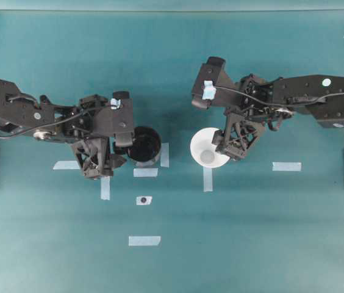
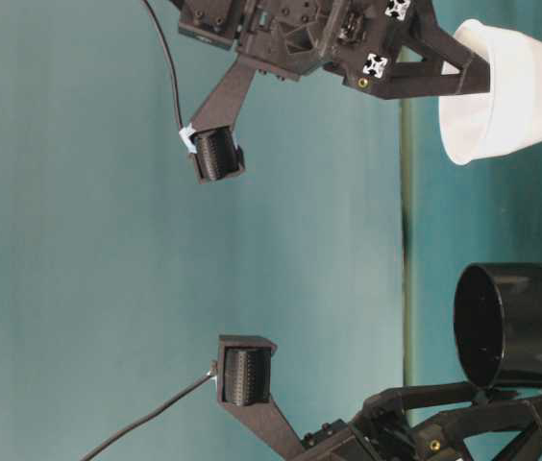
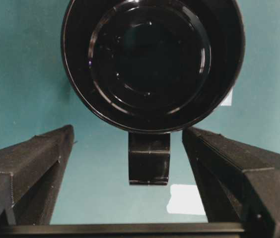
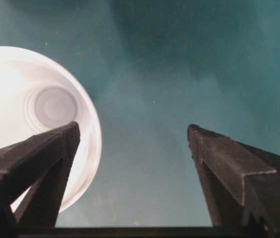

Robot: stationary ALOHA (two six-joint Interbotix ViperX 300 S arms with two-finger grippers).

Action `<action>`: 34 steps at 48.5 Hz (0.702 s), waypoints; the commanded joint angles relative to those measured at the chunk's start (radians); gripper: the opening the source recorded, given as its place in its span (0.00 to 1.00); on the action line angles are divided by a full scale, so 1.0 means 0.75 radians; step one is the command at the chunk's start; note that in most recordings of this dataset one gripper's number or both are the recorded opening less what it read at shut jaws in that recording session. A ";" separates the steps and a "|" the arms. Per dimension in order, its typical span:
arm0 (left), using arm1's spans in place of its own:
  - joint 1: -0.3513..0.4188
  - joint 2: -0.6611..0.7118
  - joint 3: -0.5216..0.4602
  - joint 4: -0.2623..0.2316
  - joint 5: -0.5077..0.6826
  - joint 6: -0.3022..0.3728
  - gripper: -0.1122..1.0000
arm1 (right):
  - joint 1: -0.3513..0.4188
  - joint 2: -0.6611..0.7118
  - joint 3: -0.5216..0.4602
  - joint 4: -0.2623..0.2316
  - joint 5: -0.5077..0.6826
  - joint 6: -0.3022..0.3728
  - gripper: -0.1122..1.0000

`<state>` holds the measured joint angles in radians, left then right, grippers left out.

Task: Holding the cup holder with the left arm, the right arm places the cup into the cup holder.
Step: 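Close the left gripper on the handle and right gripper on the cup rim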

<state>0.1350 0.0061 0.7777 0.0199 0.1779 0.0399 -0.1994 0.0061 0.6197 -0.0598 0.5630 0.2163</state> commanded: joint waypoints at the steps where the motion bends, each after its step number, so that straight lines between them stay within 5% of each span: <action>1: 0.002 -0.018 -0.027 0.004 -0.006 0.000 0.95 | -0.004 -0.027 -0.031 -0.002 -0.006 -0.006 0.93; 34: 0.002 -0.004 -0.027 0.004 -0.004 0.000 0.94 | -0.004 0.016 -0.045 -0.002 -0.031 -0.008 0.93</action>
<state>0.1335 0.0153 0.7762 0.0199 0.1779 0.0399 -0.2010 0.0445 0.6059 -0.0598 0.5461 0.2163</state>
